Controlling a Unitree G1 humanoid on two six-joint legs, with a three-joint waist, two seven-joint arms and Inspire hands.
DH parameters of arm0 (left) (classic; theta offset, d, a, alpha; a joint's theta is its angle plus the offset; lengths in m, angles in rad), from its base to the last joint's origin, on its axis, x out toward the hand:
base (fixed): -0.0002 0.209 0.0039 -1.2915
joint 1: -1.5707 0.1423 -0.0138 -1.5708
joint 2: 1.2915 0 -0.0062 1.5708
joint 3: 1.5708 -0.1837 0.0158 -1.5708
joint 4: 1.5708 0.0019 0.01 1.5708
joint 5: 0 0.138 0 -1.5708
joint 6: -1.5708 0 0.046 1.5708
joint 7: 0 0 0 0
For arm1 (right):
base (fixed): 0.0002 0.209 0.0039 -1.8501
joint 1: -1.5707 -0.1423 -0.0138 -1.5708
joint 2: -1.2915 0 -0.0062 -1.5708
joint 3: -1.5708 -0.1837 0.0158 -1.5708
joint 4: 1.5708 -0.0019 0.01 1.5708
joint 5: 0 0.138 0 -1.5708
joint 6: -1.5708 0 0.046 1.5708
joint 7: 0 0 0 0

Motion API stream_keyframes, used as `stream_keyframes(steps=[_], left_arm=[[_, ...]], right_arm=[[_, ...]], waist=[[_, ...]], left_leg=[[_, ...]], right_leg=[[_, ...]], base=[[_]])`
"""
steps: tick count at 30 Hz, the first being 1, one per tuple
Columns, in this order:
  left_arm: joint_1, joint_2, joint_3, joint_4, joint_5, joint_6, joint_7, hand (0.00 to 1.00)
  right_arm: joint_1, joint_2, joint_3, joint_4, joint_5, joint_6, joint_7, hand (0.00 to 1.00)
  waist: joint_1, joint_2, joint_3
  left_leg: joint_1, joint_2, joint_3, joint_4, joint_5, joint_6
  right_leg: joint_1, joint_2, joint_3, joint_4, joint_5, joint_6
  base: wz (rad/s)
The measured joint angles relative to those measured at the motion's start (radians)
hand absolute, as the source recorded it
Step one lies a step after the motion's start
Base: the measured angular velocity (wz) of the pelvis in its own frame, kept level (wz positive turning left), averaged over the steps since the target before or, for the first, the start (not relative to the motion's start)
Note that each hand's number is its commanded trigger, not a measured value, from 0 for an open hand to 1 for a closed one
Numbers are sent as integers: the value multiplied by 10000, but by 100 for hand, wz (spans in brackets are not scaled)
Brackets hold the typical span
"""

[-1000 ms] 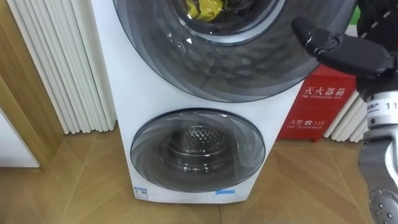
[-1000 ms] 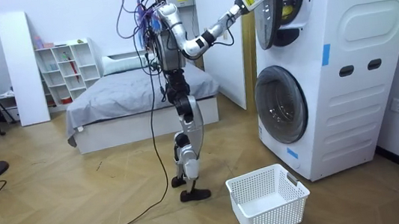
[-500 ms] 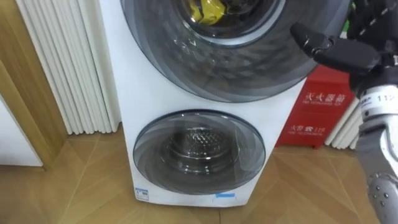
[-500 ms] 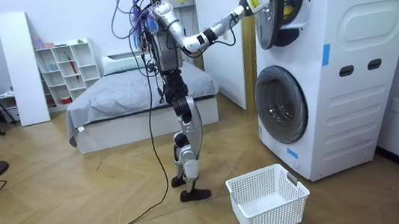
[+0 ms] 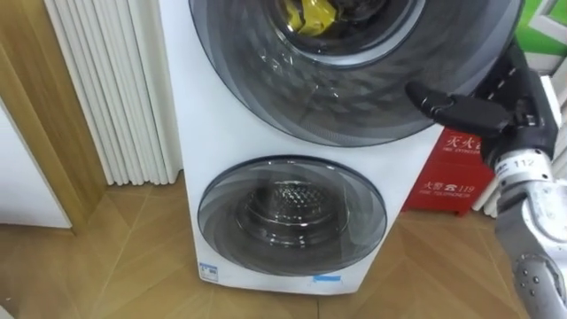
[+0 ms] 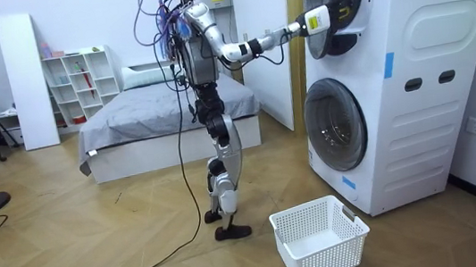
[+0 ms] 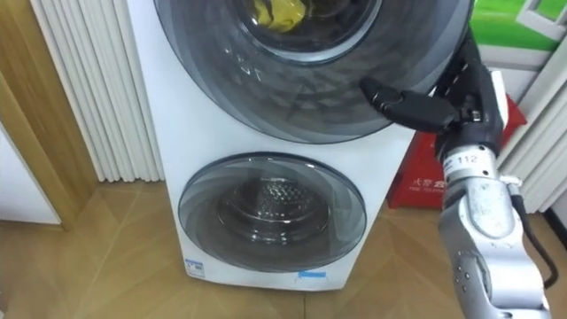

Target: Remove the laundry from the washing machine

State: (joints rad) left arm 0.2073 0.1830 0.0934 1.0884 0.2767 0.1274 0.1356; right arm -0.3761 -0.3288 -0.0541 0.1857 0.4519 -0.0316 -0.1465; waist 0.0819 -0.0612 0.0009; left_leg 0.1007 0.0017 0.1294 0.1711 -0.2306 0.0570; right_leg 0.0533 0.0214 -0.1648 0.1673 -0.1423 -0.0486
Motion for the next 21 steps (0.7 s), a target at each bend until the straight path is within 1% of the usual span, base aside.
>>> stream_keyframes(steps=[2,3,5,9,12,17,21], left_arm=[[22,0,-4,5,-1,55,27,0],[37,0,-4,6,-1,74,41,0],[48,-15,-11,5,0,177,56,0],[93,-22,-22,15,-25,210,53,0],[63,35,-253,15,-28,223,41,0],[-87,75,-379,6,7,26,-306,0],[-211,85,-411,18,-7,-109,-369,0]], right_arm=[[0,1,249,287,-5,14,3,0],[0,0,317,387,-9,14,6,0],[0,1,434,661,-26,52,151,0],[2,1,543,839,-49,147,325,0],[11,-1,582,839,-76,153,325,0],[145,-24,731,617,-280,167,377,0],[820,-21,768,-581,-300,287,376,0]], waist=[[16,88,22],[24,98,24],[51,100,28],[45,94,28],[17,88,25],[11,73,15],[9,75,9]], left_leg=[[67,-1,0,0,5,-4],[83,-1,-1,-4,7,-9],[78,1,-6,-17,16,-23],[54,0,-15,-35,19,-29],[16,0,-32,0,21,-33],[-3,8,32,-26,22,-35],[-91,23,88,-33,23,-35]], right_leg=[[52,-1,3,9,0,0],[67,1,11,9,-1,-1],[49,7,29,16,-2,-4],[33,12,38,17,8,-21],[20,13,22,-8,9,-24],[-65,46,164,-10,11,-26],[-225,73,222,28,15,-33]], base=[[0],[0],[0],[0],[0],[-8],[-13]])
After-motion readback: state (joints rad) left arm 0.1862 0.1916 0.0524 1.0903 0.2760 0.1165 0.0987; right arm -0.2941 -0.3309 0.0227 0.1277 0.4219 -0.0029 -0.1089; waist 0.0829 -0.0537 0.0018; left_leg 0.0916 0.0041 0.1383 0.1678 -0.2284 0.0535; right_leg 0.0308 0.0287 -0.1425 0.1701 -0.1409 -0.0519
